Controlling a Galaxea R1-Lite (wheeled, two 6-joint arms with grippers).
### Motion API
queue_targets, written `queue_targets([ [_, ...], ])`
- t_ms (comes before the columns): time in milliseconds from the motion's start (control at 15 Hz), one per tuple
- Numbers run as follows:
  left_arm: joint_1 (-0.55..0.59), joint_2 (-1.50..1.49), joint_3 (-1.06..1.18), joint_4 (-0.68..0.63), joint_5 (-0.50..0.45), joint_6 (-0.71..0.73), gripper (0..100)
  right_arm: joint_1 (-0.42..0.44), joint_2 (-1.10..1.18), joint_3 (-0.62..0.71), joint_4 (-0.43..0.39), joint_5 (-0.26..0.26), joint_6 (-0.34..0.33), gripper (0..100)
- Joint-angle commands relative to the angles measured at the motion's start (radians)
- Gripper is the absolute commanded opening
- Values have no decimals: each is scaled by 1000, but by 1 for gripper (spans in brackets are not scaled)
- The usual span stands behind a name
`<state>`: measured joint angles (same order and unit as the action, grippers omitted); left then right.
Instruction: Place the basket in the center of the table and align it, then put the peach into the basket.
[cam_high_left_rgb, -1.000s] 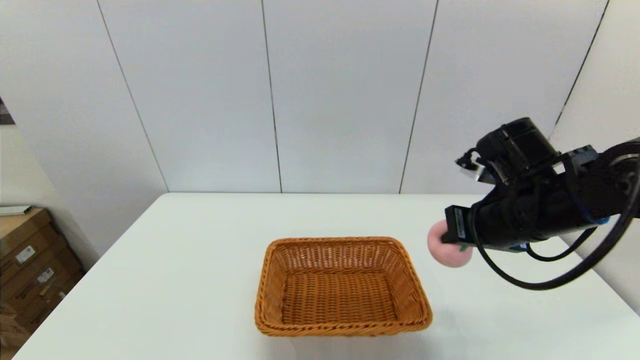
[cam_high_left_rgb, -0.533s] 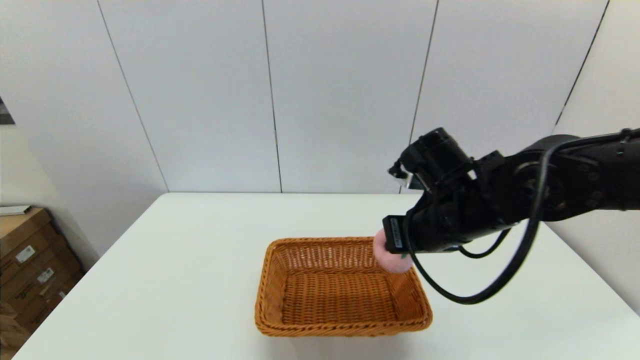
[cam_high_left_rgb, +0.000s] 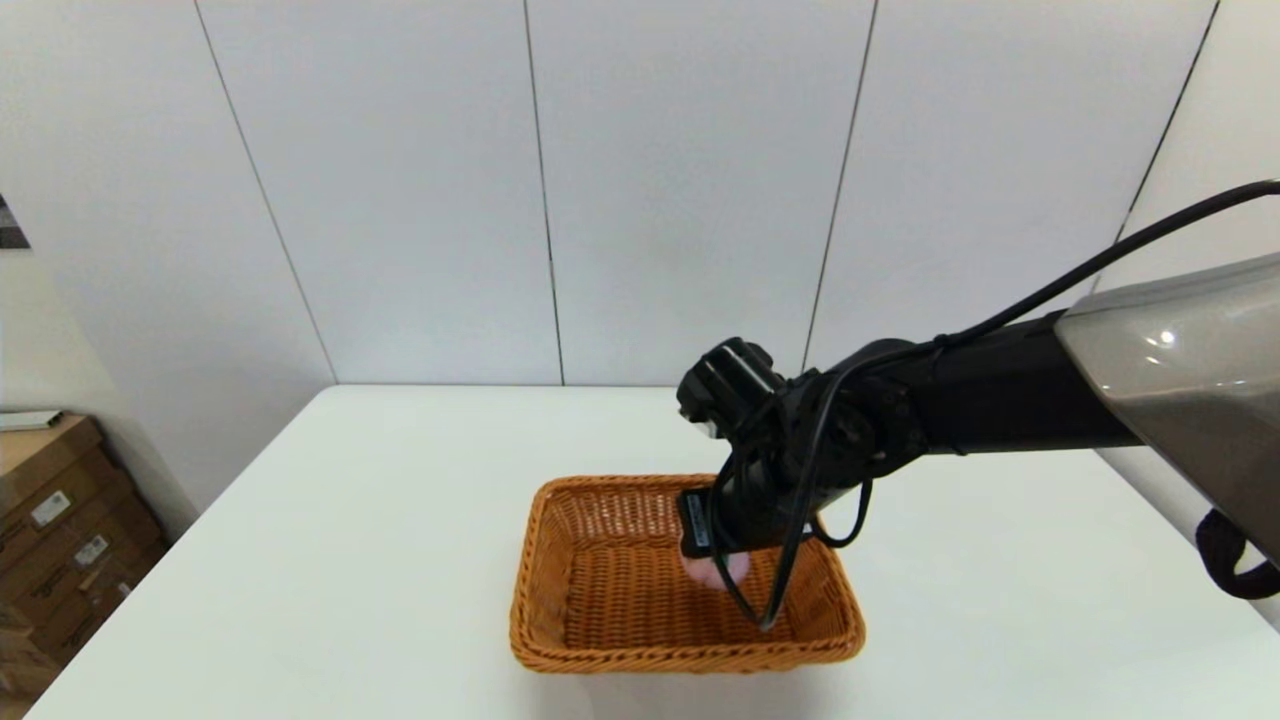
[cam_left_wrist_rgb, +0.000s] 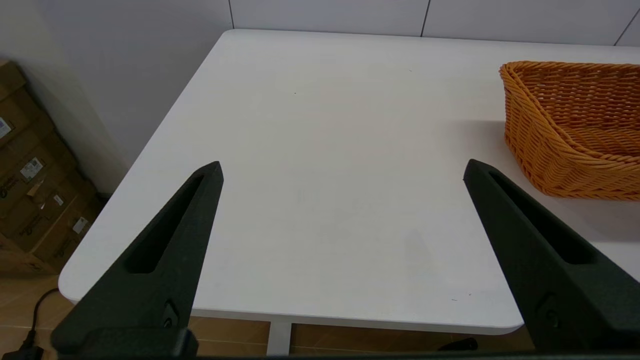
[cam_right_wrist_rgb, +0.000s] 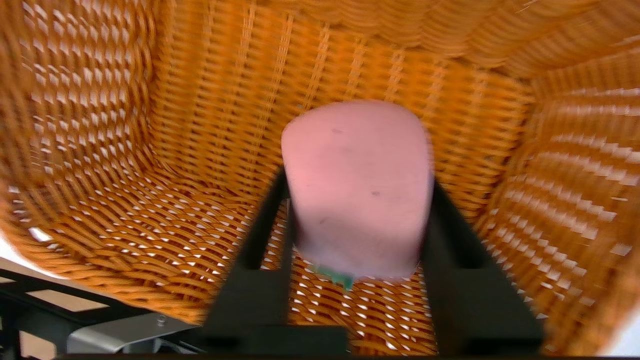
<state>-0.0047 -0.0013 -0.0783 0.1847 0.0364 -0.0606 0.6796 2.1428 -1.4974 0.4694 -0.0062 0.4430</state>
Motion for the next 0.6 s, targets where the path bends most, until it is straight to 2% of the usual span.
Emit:
queue_targets([
  [67, 0, 0, 0, 1, 0, -1, 100, 0, -6, -6, 5, 0, 8, 100],
  [267, 0, 0, 0, 1, 0, -1, 100, -12, -55, -9, 18, 0, 8, 100],
  [400, 0, 0, 0, 1, 0, -1, 100, -81, -98, -29, 26, 0, 3, 100],
  [600, 0, 0, 0, 2, 0, 1, 100, -235, -164, -95, 132, 40, -6, 100],
])
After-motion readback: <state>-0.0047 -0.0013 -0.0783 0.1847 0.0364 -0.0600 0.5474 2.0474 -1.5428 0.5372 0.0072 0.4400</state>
